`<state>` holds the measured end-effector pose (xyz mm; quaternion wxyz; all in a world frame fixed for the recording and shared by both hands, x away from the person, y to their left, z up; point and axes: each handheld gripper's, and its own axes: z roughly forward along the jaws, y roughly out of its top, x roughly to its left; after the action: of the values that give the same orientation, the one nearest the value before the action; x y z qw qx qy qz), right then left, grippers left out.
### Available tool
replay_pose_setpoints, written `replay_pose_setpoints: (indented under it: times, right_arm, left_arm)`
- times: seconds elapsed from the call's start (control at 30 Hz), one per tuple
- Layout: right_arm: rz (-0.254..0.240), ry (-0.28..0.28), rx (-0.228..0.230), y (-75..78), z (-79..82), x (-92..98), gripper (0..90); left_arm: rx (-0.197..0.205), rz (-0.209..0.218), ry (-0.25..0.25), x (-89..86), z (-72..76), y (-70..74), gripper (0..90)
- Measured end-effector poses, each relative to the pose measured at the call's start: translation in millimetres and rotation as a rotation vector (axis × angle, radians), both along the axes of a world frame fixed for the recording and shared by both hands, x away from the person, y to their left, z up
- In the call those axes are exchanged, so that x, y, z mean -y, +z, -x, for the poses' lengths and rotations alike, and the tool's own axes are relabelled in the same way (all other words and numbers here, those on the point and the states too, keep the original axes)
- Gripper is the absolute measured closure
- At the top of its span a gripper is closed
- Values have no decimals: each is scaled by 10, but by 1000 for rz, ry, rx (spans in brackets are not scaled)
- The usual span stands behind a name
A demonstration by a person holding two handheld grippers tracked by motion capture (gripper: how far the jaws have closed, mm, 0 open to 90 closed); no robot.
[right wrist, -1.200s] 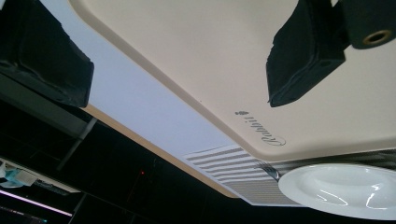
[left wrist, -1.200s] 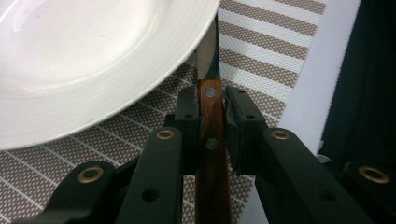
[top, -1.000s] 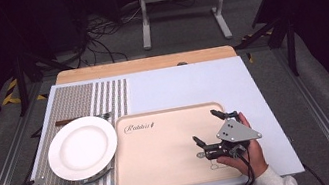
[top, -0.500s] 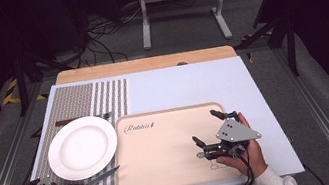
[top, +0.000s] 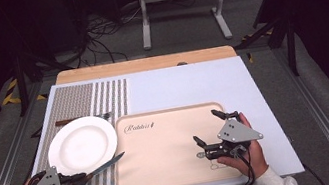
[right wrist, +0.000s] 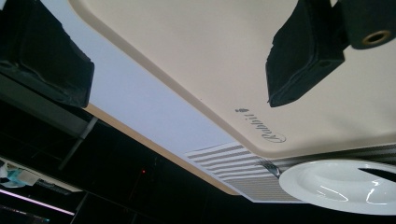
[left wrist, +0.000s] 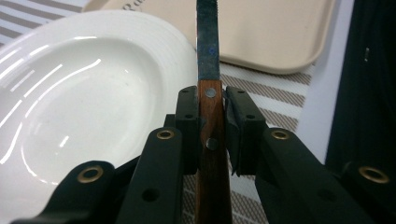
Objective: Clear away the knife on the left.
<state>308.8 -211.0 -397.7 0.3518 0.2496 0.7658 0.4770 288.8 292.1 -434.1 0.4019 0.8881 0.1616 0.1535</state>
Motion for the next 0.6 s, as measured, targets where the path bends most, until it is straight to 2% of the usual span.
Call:
replay_pose_setpoints:
  times: [0.13, 0.27, 0.3, 0.47, 0.5, 0.53, 0.57, 0.6]
  right_arm:
    - [0, 0, 6, 9, 4, 4, 88]
    - [-3, 0, 5, 11, 11, 2, 90]
    - [-3, 0, 5, 11, 11, 2, 90]
    - [4, 2, 6, 9, 26, -8, 91]
    - [4, 1, 7, 12, 27, -5, 91]
    - [-13, -5, 3, 19, 25, 13, 91]
    - [-15, -6, 2, 20, 27, 17, 91]
    - [-15, -8, 5, 23, 32, 23, 91]
  left_arm:
    - [23, 4, 26, 108, -50, 29, 771]
    - [43, 13, 30, 218, -78, 67, 771]
    - [40, 22, 25, 247, -88, 77, 771]
    - [51, 2, 13, 458, -151, 115, 771]
    - [47, 11, 1, 500, -162, 126, 771]
    - [49, 19, -4, 542, -174, 136, 771]
    - [51, 7, -17, 635, -199, 151, 771]
    - [51, 7, -17, 635, -199, 151, 771]
